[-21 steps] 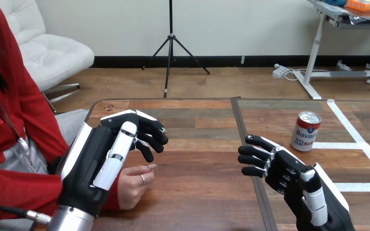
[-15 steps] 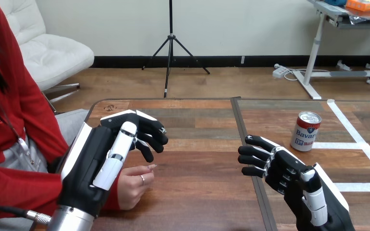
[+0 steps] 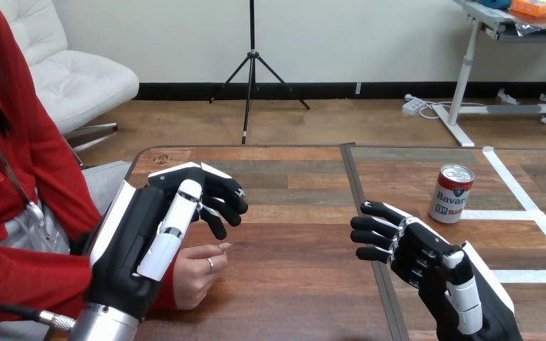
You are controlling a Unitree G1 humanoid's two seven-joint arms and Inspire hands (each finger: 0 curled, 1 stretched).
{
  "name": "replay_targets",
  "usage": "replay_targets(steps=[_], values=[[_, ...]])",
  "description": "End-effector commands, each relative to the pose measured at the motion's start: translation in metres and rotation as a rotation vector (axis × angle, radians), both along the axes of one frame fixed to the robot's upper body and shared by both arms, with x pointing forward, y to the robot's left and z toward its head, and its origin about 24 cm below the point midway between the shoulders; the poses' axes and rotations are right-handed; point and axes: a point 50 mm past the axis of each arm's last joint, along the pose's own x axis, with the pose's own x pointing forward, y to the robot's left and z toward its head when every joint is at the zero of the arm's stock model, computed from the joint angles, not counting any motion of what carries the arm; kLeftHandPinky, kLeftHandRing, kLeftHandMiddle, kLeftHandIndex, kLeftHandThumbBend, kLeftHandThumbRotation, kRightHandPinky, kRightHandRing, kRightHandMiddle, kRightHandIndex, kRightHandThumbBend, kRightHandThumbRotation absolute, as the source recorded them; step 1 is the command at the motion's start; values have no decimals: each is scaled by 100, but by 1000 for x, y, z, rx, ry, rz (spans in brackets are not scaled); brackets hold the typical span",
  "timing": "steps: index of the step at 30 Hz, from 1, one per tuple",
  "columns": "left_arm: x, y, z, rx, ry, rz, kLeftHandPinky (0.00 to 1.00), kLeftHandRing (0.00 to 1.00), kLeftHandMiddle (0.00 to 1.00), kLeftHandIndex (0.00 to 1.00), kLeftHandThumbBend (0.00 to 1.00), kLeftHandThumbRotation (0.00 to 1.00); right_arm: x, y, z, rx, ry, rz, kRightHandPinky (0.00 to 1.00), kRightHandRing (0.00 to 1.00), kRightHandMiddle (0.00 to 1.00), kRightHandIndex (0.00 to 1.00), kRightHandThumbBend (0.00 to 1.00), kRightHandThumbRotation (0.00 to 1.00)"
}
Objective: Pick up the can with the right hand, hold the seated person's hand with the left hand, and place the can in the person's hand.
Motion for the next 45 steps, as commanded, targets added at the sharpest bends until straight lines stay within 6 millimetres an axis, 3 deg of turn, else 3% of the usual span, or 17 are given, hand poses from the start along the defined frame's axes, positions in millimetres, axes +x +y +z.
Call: replay_targets(steps=[1,12,28,45], values=[[7,0,21,14,-103,-12,33,46,50,47,0,96,12,5,15,1,-73,16,78,81,82,84,100,100],[9,1,20,16,-100,-12,33,46,50,47,0,96,36,5,22,-28,-108,13,80,83,83,85,100,100],[14,0,20,40,-113,-21,34,45,49,46,0,96,104,-14,47,-203,-138,-92,84,86,85,88,100,100],[15,1,18,32,-103,-22,34,45,49,46,0,96,155,-37,78,-346,-165,-191,83,87,88,89,98,100]])
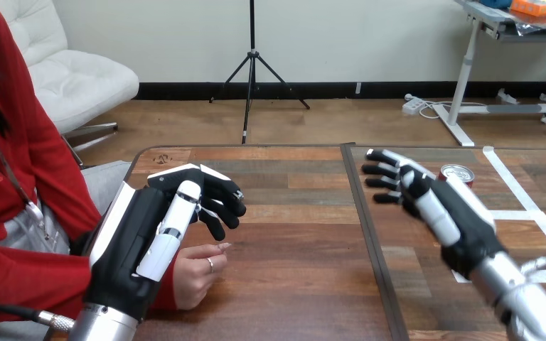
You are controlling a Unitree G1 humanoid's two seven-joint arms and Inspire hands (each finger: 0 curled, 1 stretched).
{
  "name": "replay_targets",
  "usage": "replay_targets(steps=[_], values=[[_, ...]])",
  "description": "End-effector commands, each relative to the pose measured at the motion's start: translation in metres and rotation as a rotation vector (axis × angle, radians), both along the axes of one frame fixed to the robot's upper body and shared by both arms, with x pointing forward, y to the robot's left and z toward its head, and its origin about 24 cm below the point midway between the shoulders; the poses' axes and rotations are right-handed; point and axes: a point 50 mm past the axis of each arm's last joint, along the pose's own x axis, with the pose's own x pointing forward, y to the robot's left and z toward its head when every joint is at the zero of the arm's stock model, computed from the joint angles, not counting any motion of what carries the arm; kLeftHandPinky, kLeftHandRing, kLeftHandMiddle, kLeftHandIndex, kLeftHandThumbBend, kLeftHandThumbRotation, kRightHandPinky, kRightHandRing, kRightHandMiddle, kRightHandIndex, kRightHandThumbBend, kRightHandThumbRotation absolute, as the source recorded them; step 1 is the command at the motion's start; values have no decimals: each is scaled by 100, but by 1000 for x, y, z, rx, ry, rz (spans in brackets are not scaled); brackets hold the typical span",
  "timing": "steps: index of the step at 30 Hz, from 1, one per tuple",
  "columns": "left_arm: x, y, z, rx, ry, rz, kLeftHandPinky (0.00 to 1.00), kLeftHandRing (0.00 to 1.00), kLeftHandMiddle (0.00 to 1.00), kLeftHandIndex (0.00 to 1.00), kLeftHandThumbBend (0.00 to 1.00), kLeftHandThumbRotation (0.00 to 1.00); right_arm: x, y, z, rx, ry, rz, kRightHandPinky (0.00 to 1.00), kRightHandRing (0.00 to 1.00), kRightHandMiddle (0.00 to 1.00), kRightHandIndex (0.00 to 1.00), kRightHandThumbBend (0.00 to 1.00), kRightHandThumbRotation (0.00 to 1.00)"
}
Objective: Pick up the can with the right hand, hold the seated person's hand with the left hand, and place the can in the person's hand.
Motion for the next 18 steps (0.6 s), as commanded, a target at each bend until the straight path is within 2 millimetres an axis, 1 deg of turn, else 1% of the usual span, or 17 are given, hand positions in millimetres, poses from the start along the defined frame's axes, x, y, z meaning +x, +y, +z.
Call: replay_targets(steps=[1,13,18], values=[[14,0,20,24,-109,-27,34,45,49,46,0,96,61,-22,69,-96,-199,-100,83,87,88,89,97,100],[13,0,19,25,-105,-29,34,45,49,46,0,96,85,-35,92,-181,-213,-184,85,88,88,89,95,100],[13,0,18,28,-106,-29,34,45,48,46,0,96,91,-39,98,-221,-209,-218,85,89,88,89,97,100]])
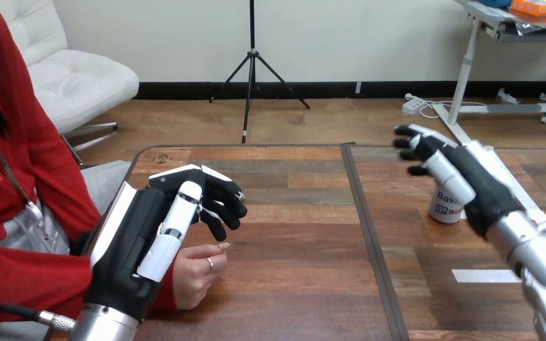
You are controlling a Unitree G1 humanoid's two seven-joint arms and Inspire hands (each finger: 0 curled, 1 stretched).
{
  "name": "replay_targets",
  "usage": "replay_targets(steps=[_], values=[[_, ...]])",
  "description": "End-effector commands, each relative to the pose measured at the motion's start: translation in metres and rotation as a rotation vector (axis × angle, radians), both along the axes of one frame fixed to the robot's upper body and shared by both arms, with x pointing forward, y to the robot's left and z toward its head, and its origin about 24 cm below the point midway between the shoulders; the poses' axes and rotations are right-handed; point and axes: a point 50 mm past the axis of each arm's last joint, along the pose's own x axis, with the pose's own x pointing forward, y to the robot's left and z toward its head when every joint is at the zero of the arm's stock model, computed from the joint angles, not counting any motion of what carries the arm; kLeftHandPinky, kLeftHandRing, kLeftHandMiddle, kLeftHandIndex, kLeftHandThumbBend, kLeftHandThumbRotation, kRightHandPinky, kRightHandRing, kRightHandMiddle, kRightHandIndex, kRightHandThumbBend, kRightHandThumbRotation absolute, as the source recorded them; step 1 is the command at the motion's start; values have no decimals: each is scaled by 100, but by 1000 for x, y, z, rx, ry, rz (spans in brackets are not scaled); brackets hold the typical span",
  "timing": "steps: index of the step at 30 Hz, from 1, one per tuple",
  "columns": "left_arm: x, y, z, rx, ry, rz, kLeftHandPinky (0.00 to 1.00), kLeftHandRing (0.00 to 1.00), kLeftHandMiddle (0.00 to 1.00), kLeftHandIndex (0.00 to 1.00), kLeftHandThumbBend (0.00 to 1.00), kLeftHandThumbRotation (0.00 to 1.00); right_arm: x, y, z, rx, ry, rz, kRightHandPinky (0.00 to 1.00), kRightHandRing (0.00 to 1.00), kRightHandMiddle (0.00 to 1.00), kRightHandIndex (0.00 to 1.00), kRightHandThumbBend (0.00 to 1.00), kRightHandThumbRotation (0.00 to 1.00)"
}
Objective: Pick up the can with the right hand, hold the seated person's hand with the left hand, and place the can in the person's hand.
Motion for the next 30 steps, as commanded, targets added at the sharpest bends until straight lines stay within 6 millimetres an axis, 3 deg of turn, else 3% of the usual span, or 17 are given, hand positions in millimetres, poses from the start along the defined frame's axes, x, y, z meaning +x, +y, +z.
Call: replay_targets(steps=[1,13,30], values=[[13,0,18,25,-106,-24,34,45,48,46,0,96,48,-13,84,-91,-233,-93,86,89,88,89,97,100],[11,2,16,26,-96,-17,34,45,48,46,0,96,59,-22,100,-170,-222,-168,86,88,88,89,92,100],[9,4,17,36,-98,-19,33,45,48,46,0,96,65,-28,111,-223,-230,-230,87,89,88,89,99,100]])
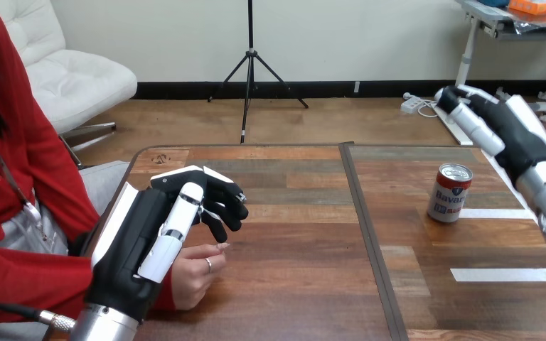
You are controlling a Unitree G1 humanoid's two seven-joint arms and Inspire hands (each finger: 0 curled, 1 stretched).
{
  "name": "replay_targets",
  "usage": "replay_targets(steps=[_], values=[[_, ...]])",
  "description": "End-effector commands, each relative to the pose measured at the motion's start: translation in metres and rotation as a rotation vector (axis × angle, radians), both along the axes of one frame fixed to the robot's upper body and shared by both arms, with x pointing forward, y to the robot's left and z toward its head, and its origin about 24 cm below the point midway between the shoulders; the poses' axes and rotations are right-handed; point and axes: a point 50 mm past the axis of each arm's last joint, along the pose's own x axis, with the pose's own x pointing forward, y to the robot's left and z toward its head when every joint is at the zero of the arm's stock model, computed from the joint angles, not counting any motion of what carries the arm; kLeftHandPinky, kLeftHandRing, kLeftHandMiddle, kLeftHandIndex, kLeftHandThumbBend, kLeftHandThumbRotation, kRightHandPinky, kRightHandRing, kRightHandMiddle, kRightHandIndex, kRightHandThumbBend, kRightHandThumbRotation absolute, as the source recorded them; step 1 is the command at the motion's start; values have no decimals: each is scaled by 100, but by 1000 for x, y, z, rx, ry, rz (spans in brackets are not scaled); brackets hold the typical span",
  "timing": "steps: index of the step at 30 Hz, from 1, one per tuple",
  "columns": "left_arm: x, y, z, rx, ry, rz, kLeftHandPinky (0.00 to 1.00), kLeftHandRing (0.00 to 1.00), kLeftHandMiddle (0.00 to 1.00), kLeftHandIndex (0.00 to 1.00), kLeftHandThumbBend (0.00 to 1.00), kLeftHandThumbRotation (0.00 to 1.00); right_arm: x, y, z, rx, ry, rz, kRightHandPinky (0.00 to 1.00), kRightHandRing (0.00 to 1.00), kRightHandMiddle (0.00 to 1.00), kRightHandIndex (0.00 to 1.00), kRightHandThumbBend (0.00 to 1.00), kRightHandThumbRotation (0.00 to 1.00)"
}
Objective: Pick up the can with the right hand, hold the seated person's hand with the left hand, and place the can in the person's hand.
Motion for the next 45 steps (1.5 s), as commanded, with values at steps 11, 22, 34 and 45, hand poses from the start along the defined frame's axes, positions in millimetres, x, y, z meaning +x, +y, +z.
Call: replay_targets(steps=[11,22,34,45], values=[[9,5,18,36,-88,-6,33,45,48,46,0,96,28,-2,71,-89,-155,-50,88,93,93,91,98,97],[10,3,20,28,-91,-19,34,44,48,46,0,96,28,-9,55,-232,-6,-136,78,90,95,95,100,86],[11,2,21,29,-97,-26,33,43,47,46,0,96,25,-8,39,-331,74,-148,81,94,96,99,100,74],[11,2,22,34,-107,-27,32,43,47,45,0,96,21,-7,23,-421,134,-141,86,97,98,100,100,72]])
